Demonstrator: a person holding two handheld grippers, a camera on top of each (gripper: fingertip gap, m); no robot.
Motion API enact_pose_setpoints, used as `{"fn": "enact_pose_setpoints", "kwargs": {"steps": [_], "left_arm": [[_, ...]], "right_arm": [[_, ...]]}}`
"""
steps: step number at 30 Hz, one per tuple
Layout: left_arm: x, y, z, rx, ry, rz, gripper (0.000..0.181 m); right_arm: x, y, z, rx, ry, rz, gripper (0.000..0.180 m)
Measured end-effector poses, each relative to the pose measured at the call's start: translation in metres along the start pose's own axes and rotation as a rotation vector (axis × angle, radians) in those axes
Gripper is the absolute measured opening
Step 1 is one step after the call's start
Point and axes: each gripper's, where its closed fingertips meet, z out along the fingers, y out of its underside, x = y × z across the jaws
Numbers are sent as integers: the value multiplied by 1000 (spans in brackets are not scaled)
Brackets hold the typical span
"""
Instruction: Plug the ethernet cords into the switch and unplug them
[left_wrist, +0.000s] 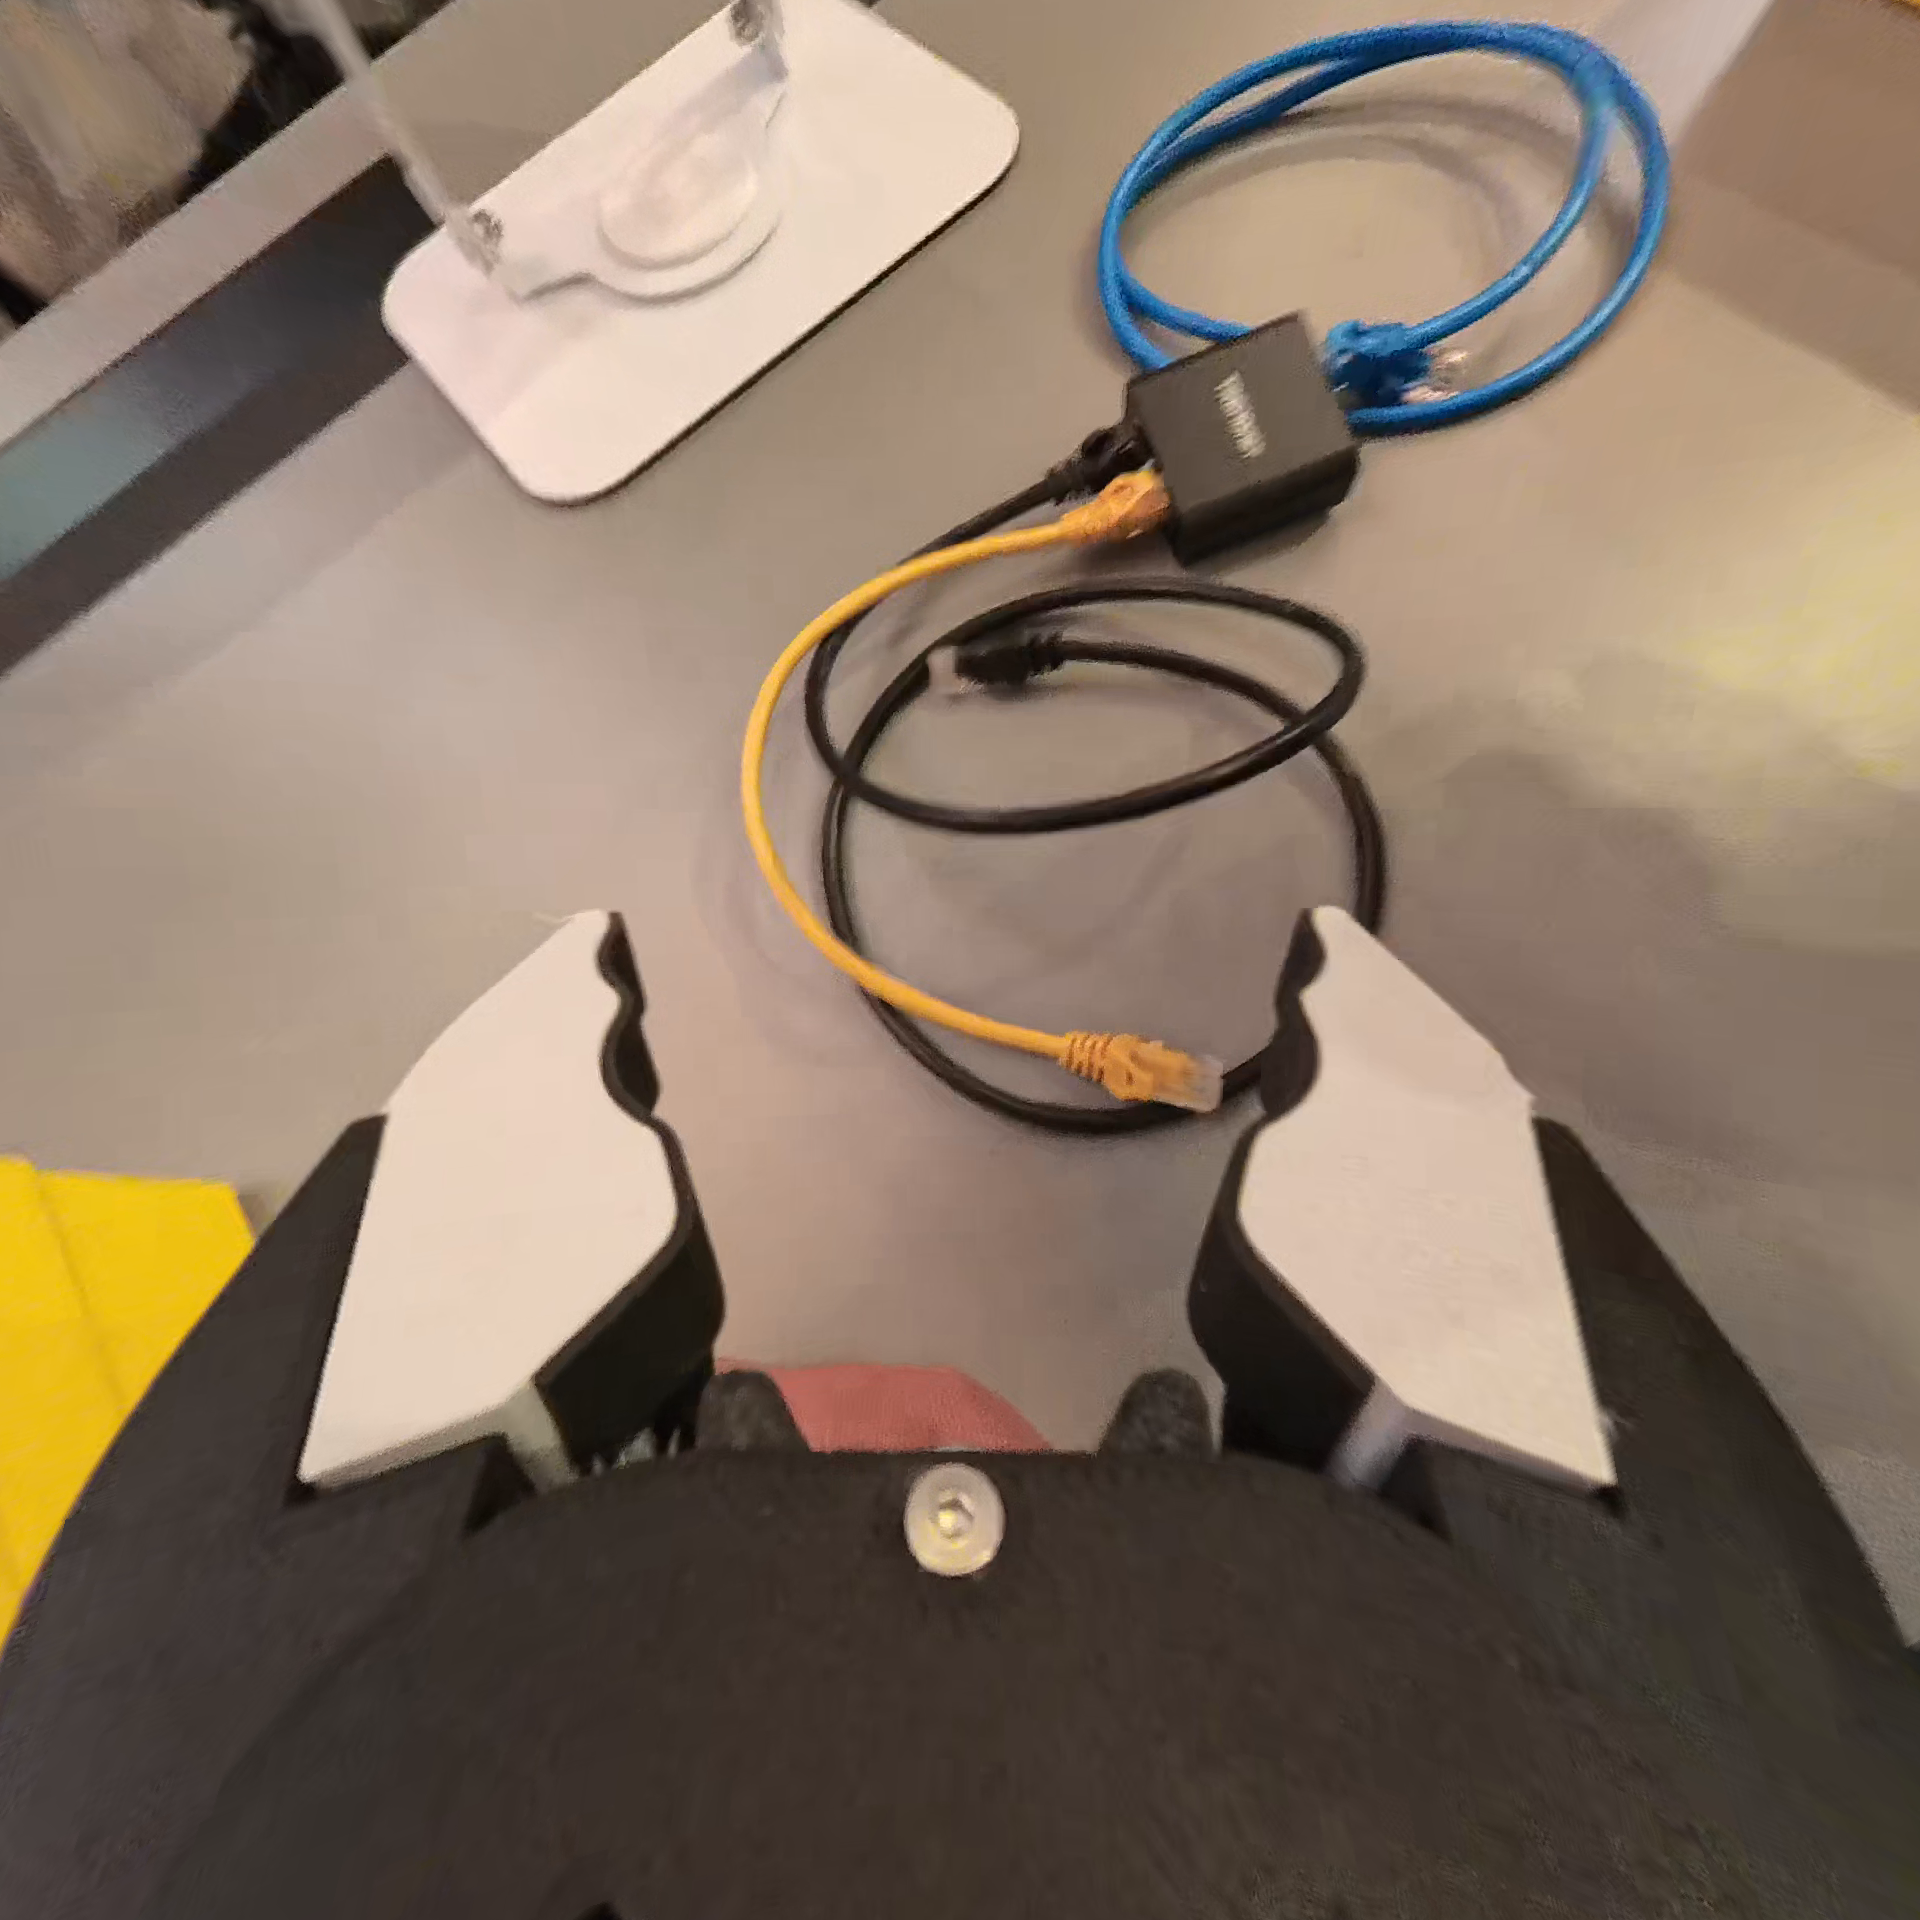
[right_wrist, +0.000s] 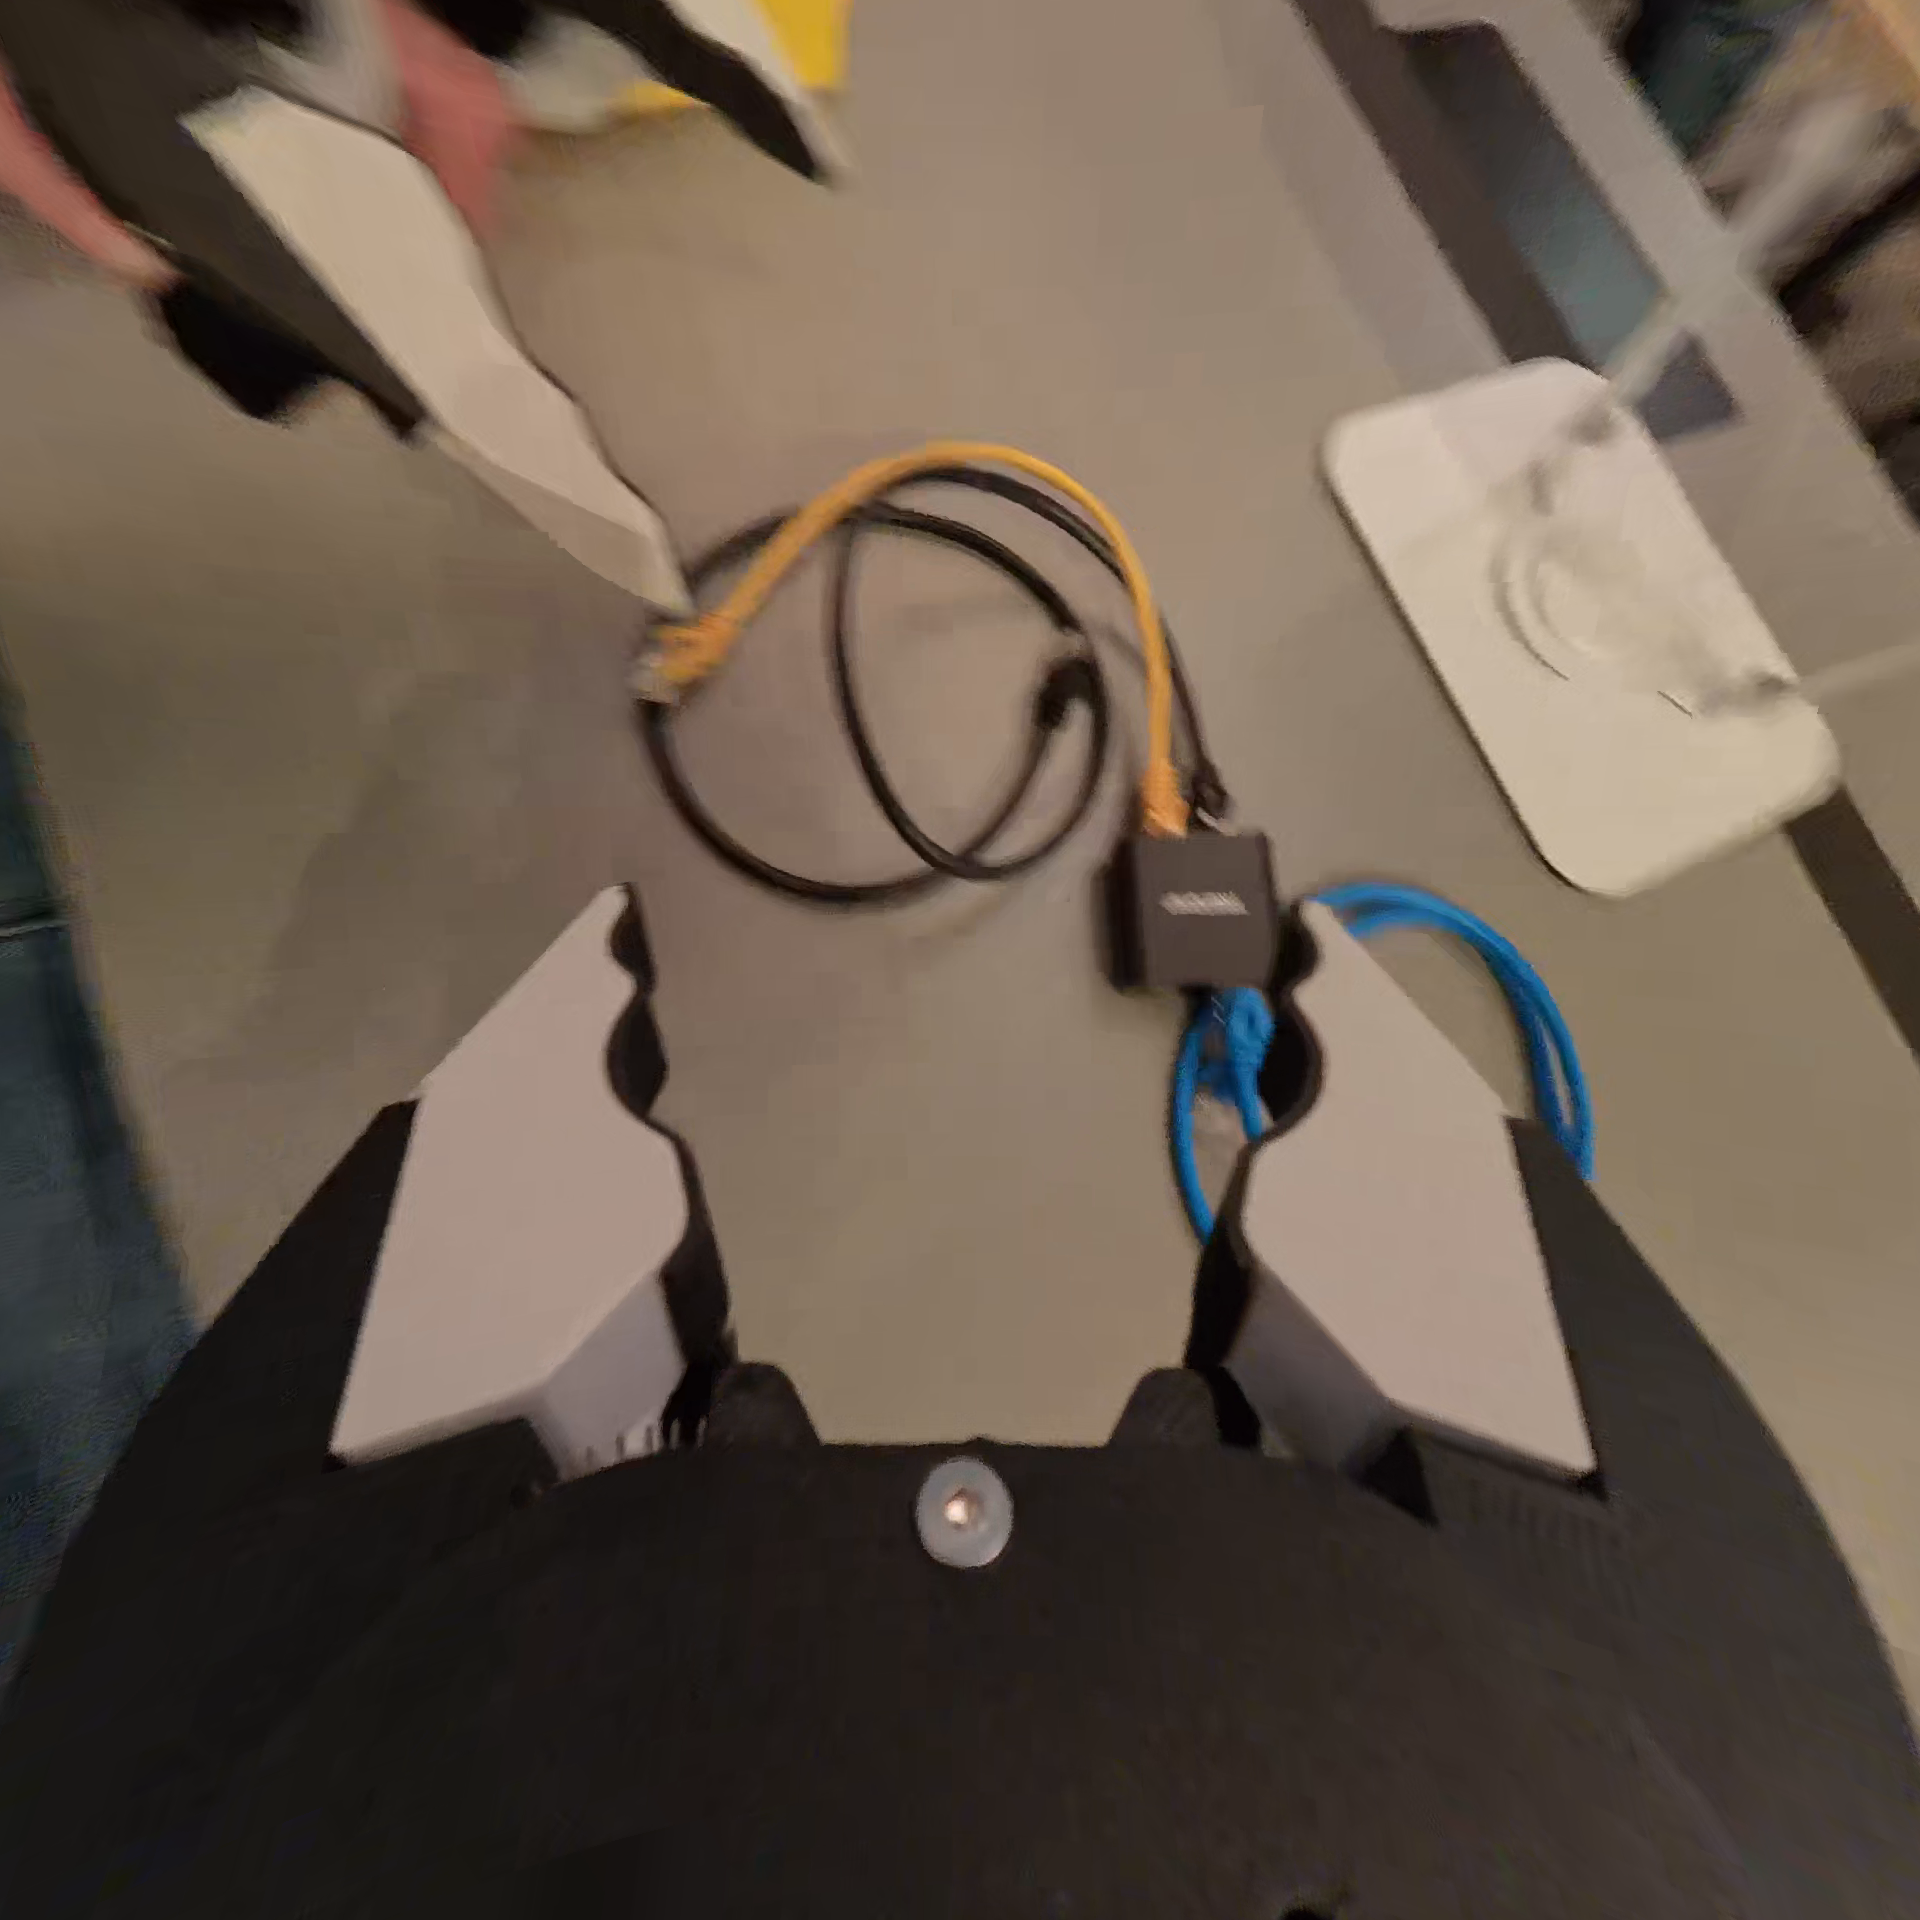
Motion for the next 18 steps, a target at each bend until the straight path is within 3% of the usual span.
{"fn": "enact_pose_setpoints", "kwargs": {"steps": [4, 5, 8, 9, 11, 12, 15, 17, 18], "left_arm": [[0, 46, 8, -101, 35, -39, 110], [0, 55, 10, -114, 43, -58, 108], [-4, 73, 15, -140, 8, -73, 101], [-2, 76, 18, -137, 25, -106, 102], [-3, 79, 20, -117, 29, -142, 103], [-5, 82, 21, -119, 26, -158, 103], [-9, 88, 25, -131, 15, -173, 103], [-9, 87, 25, -129, 5, -164, 103], [-8, 87, 25, -132, 7, -165, 103]], "right_arm": [[20, 55, 12, -14, 99, 176, 81], [20, 66, 14, -17, 101, 229, 79], [20, 90, 21, -17, 90, 303, 94], [26, 96, 22, -10, 127, 316, 88], [39, 111, 23, -37, 229, 354, 49], [37, 116, 26, -43, 225, 329, 54], [40, 128, 34, -43, 268, 321, 29], [38, 127, 37, -5, 219, 402, 32], [37, 126, 37, -12, 203, 413, 52]]}}
